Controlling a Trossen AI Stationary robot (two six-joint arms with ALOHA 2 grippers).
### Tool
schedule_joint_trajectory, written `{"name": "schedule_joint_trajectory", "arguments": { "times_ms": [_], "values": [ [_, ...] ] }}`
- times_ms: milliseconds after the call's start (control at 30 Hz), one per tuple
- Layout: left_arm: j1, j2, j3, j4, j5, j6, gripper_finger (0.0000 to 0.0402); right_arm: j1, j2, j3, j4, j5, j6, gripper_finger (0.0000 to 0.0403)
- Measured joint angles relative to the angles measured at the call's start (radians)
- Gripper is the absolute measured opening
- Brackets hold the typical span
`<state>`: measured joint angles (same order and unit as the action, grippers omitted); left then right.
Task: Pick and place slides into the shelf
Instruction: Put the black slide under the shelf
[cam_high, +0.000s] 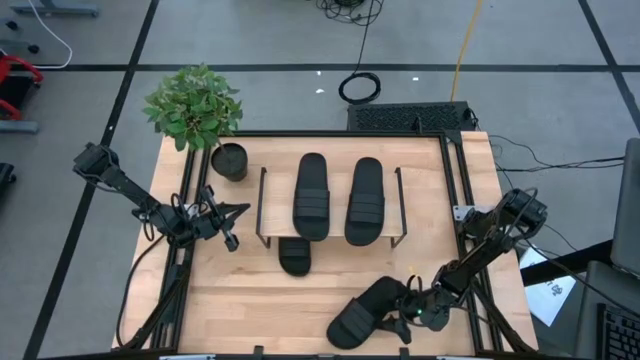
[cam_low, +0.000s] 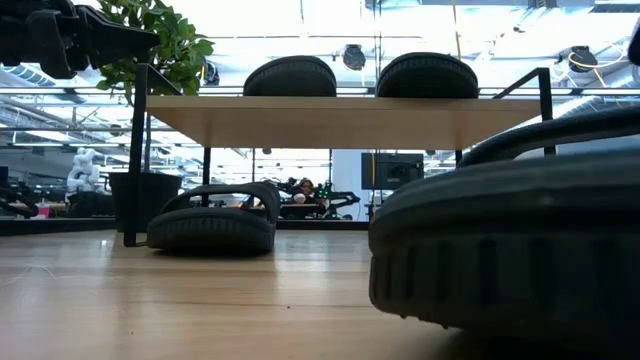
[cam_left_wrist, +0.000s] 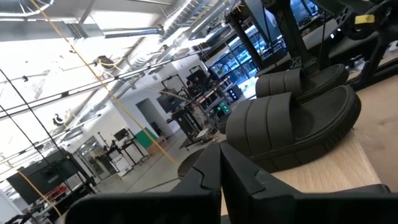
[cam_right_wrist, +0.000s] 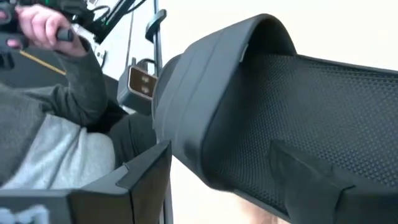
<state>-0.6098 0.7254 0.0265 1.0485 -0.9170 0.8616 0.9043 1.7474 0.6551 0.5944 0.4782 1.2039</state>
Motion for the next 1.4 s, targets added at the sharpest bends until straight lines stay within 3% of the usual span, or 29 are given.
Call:
{"name": "schedule_joint_trajectory", "arguments": {
  "times_ms": [267,500,767,967,1100,1300,1400],
  "values": [
    [0.0,0.0,0.0,0.0,0.0,-0.006,0.0022,-0.008,0.002,0.002,0.008,0.014,-0.038,0.0258],
    [0.0,0.0,0.0,0.0,0.0,-0.006,0.0024,-0.043,0.003,0.062,-0.013,0.009,-0.232,0.0258],
    [0.0,0.0,0.0,-0.005,0.0,-0.01,0.0024,-0.086,0.108,0.111,-0.019,-0.145,-0.235,0.0238],
    [0.0,0.0,0.0,-0.005,0.0,-0.01,0.0024,-0.099,0.151,0.111,0.088,-0.169,-0.26,0.0219],
    [0.0,0.0,0.0,-0.006,0.0,-0.011,0.0024,-0.098,0.141,0.11,0.088,-0.187,-0.286,0.0172],
    [0.0,0.0,0.0,-0.006,0.0,-0.014,0.0024,-0.091,0.122,0.11,0.089,-0.195,-0.43,0.0021],
    [0.0,0.0,0.0,-0.006,0.0,-0.018,0.0024,-0.099,0.092,0.108,0.058,-0.214,-0.511,0.0015]
  ]
}}
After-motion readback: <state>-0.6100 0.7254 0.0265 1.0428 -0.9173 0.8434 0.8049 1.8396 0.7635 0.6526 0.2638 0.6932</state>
